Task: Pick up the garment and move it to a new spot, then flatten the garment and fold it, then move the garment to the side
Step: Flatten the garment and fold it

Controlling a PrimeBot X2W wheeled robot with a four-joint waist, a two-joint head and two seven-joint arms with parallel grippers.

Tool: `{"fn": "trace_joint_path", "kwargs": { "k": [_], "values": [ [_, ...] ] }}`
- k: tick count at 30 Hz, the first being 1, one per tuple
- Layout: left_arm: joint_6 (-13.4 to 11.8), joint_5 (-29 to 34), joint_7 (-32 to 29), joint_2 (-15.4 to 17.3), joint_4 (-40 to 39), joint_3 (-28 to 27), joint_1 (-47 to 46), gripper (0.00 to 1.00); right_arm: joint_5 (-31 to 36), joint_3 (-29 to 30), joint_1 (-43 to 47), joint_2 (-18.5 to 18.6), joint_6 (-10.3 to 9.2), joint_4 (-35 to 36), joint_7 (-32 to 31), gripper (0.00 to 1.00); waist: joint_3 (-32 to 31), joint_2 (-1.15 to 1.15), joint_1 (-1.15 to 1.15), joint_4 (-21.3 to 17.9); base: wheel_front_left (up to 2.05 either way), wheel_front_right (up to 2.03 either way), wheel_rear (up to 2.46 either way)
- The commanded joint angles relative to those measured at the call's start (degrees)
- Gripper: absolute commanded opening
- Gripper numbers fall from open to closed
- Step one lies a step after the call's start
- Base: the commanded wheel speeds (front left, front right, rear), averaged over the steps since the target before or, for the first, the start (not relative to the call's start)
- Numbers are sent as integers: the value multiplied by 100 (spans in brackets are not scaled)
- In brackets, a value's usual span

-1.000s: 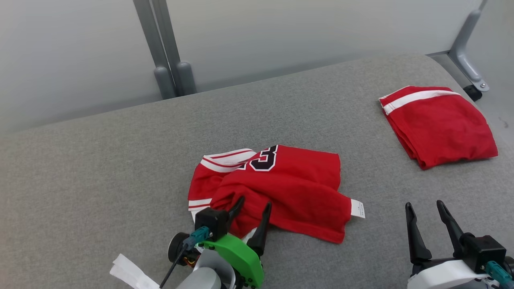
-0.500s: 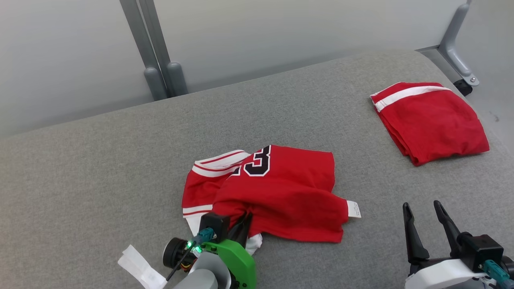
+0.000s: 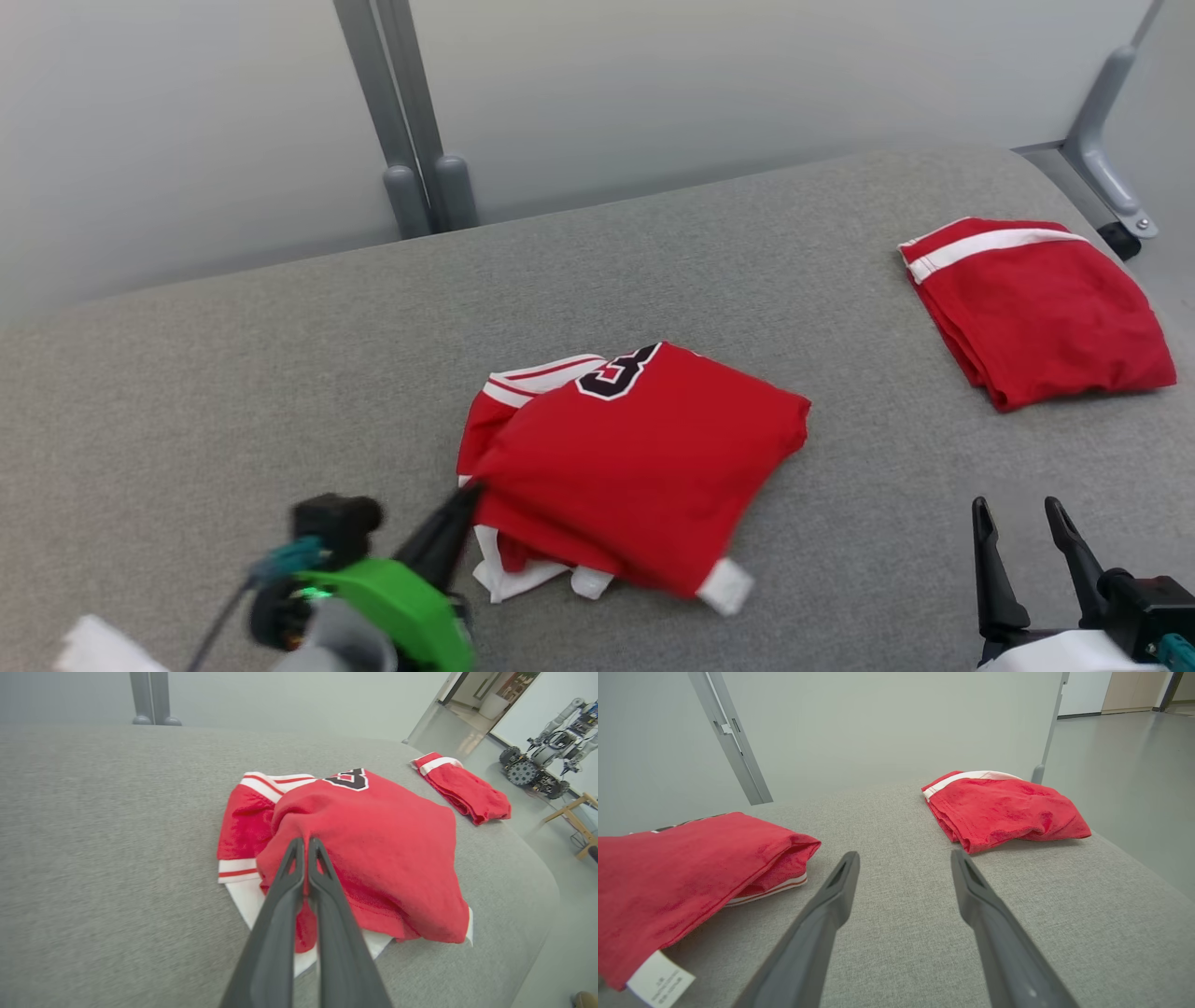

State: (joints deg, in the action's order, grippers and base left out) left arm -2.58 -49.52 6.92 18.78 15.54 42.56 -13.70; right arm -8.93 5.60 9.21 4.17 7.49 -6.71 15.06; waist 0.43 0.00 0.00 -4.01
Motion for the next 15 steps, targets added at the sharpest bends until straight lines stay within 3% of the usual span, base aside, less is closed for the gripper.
{"fn": "trace_joint_path", "kwargs": {
  "k": [1,4,8,13,14,15],
  "values": [
    [-208,-168,-170,445,-359,-246,260,0,-36,-9,72,-22,0,11,16,100,-45,0,0,161,0,0,0],
    [-720,-589,-386,1337,-1115,-941,792,0,-65,-26,72,-41,0,-12,16,100,-34,0,0,285,0,0,0],
    [-1193,-958,-803,2166,-1296,-1465,1347,0,-93,-58,2,-68,0,-55,16,100,-5,0,0,431,0,0,0],
    [-1443,-1024,-1168,2612,-863,-1582,1544,0,-100,-88,-95,-86,0,-109,16,100,23,0,0,502,0,0,0],
    [-1409,-1000,-1179,2642,-811,-1566,1522,11,-99,-94,-110,-91,0,-114,16,100,26,0,0,506,0,0,0],
    [-1391,-1005,-1200,2646,-794,-1557,1511,41,-99,-100,-118,-92,0,-120,16,100,30,0,0,505,0,0,0]
  ]
}}
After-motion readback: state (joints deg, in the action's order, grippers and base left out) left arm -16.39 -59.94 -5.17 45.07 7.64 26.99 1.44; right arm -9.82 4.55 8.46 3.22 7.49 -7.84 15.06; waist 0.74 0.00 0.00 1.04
